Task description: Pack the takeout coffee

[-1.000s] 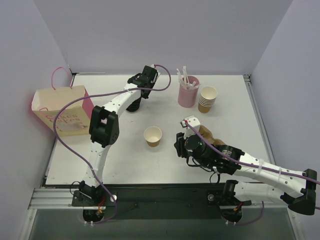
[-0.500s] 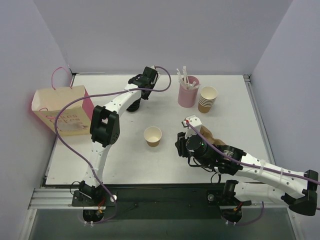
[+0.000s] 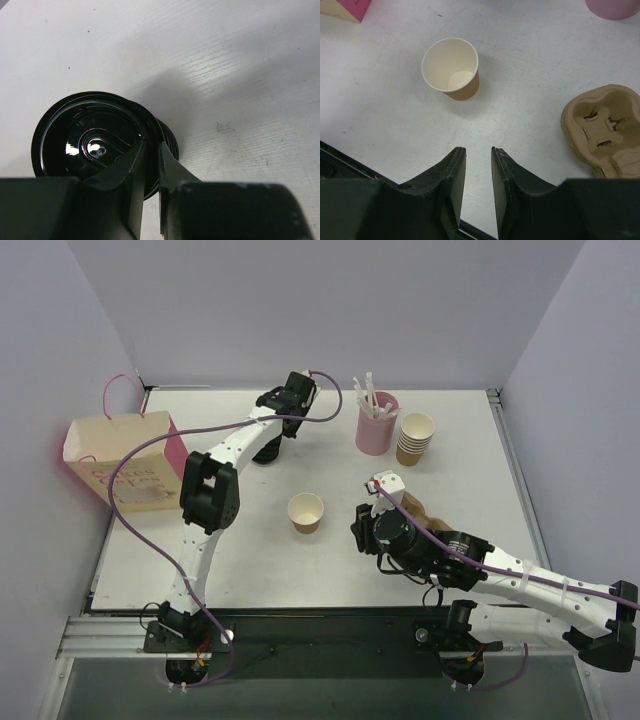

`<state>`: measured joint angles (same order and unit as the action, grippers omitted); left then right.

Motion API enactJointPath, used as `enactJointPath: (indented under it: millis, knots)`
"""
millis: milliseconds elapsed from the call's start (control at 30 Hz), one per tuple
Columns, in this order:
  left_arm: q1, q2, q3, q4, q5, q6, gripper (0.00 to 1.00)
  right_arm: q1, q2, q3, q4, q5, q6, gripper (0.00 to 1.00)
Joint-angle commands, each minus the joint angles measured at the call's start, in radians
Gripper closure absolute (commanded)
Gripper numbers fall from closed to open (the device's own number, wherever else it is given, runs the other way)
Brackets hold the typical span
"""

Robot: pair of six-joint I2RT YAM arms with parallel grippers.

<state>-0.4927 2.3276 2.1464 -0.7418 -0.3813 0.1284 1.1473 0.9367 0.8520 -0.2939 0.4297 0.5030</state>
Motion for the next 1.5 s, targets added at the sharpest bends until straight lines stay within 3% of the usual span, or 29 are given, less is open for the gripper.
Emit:
enactJointPath:
  millis: [0, 167, 267, 400, 433, 633, 767, 933, 1033, 1133, 1300, 1467]
  knots:
    - [-0.001, -0.053, 0.063, -0.031, -0.011, -0.009, 0.84, 0.009, -0.012, 0.021, 0.027, 0.030, 0.005, 0.72]
    - [-0.023, -0.108, 0.109, -0.080, 0.015, -0.052, 0.85, 0.009, -0.015, 0.028, 0.035, 0.044, 0.017, 0.72]
    - [-0.026, -0.181, 0.128, -0.120, 0.132, -0.117, 0.86, 0.009, -0.041, 0.018, 0.091, 0.040, -0.001, 0.71]
    - [-0.009, -0.353, 0.049, -0.116, 0.417, -0.231, 0.87, 0.009, -0.085, -0.011, 0.212, 0.035, -0.023, 0.71]
    - [0.000, -0.387, 0.018, -0.102, 0.552, -0.280, 0.87, 0.009, -0.098, -0.022, 0.240, 0.038, -0.023, 0.71]
    - [0.042, -0.713, -0.389, 0.192, 0.956, -0.559, 0.87, 0.006, -0.182, -0.175, 0.570, -0.017, -0.049, 0.70]
    - [0.089, -0.920, -0.659, 0.540, 1.183, -0.830, 0.86, 0.005, -0.182, -0.243, 0.796, -0.083, -0.193, 0.69]
    - [0.089, -1.074, -1.002, 1.087, 1.266, -1.176, 0.82, 0.005, -0.206, -0.249, 0.962, -0.228, -0.184, 0.65]
    - [0.089, -1.105, -1.091, 1.240, 1.294, -1.282, 0.82, 0.006, -0.202, -0.257, 1.001, -0.310, -0.241, 0.62]
    - [0.088, -1.119, -1.163, 1.397, 1.302, -1.391, 0.82, 0.005, -0.203, -0.248, 0.977, -0.197, -0.228, 0.62]
    - [0.086, -1.142, -1.218, 1.486, 1.280, -1.483, 0.82, 0.005, -0.193, -0.277, 1.085, -0.212, -0.234, 0.62]
    - [0.085, -1.152, -1.263, 1.633, 1.291, -1.593, 0.82, 0.002, -0.174, -0.269, 1.082, -0.051, -0.260, 0.61]
